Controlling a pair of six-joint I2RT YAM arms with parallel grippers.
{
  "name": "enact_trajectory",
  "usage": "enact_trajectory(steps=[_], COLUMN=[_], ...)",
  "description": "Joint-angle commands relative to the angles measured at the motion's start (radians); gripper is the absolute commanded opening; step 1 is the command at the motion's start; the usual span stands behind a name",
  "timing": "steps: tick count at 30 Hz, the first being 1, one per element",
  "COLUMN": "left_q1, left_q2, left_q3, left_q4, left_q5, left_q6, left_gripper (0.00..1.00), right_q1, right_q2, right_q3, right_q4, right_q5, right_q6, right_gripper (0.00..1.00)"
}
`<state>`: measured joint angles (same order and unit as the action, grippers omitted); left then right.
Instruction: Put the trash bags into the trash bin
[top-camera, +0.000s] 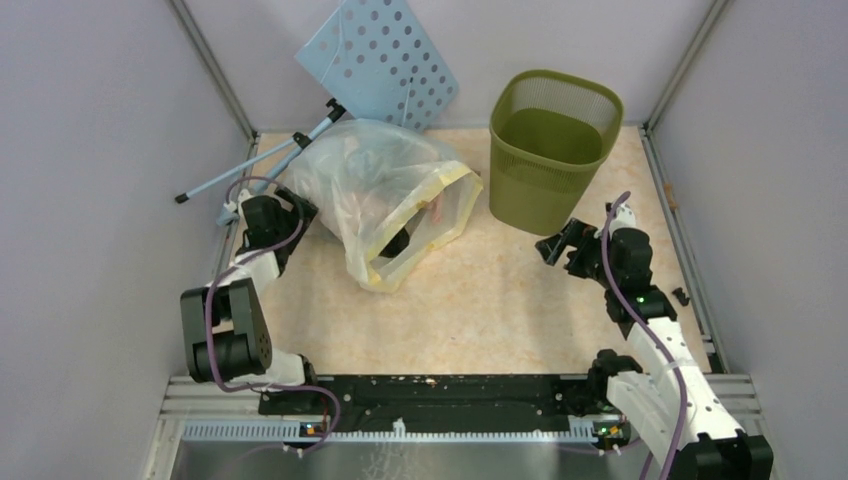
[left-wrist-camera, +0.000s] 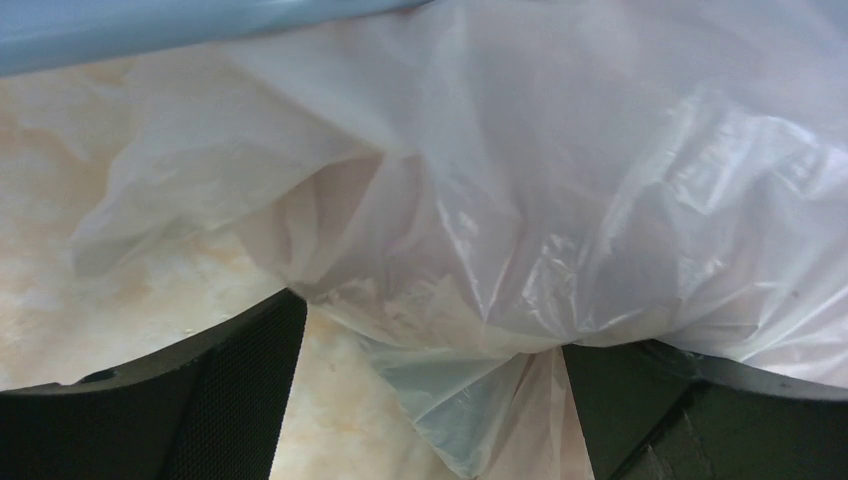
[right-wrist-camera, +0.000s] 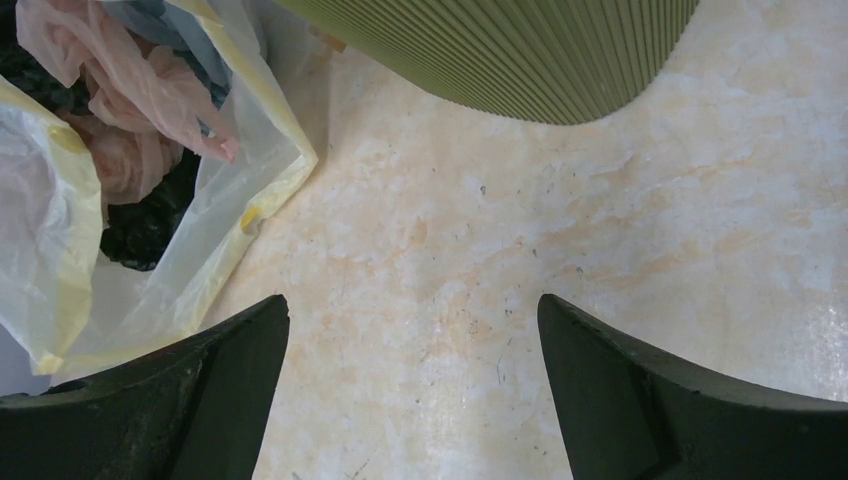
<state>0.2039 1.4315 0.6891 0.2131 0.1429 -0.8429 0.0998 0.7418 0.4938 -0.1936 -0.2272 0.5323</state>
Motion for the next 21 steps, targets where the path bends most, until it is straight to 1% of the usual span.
enact_trajectory(steps=[1,6,9,10,12,15,17,18,19,20,21], left_q1=[-0.023,-0.035,-0.035,-0.034,-0.036,-0.05,-0.089,-0.127,-0.177,-0.248,-0.332], left_q2=[-0.157,-0.413,-0.569,-0.607,-0.67,-0.713,-0.705,-0.695,-0.682,-0.668,-0.648], left_q3=[-0.011,-0.052,-0.015,0.001,0.022,0.054,0.094,0.113,0.141,0.161,0.181], left_q4=[-0.086,-0.367,-0.529,-0.581,-0.633,-0.652,-0.675,-0.686,-0.699,-0.709,-0.718], left_q5=[0.075,0.006,-0.044,-0.06,-0.056,0.012,0.005,-0.016,-0.058,-0.107,-0.184], left_q6=[-0.014,0.016,0.091,0.111,0.154,0.221,0.254,0.266,0.271,0.275,0.273], left_gripper=[0.99,0.99,0.99,0.99,0.99,0.99,0.99,0.99,0.99,0.99,0.98], right_q1=[-0.005,-0.005,-0.005,-0.005,-0.004,-0.005,-0.006,-0.007,-0.008,-0.009,-0.01], right_q2=[0.038,0.153,0.208,0.227,0.275,0.358,0.418,0.449,0.485,0.516,0.55], right_q3=[0.058,0.077,0.076,0.07,0.069,0.092,0.123,0.14,0.159,0.181,0.203], right_q4=[0.13,0.261,0.358,0.416,0.485,0.57,0.61,0.632,0.646,0.654,0.661], right_q5=[0.018,0.04,0.06,0.066,0.088,0.138,0.177,0.184,0.188,0.187,0.19], right_q6=[0.017,0.043,0.069,0.082,0.11,0.145,0.166,0.17,0.177,0.185,0.193], right_gripper=[0.93,0.93,0.93,0.93,0.93,0.93,0.93,0.93,0.93,0.93,0.93])
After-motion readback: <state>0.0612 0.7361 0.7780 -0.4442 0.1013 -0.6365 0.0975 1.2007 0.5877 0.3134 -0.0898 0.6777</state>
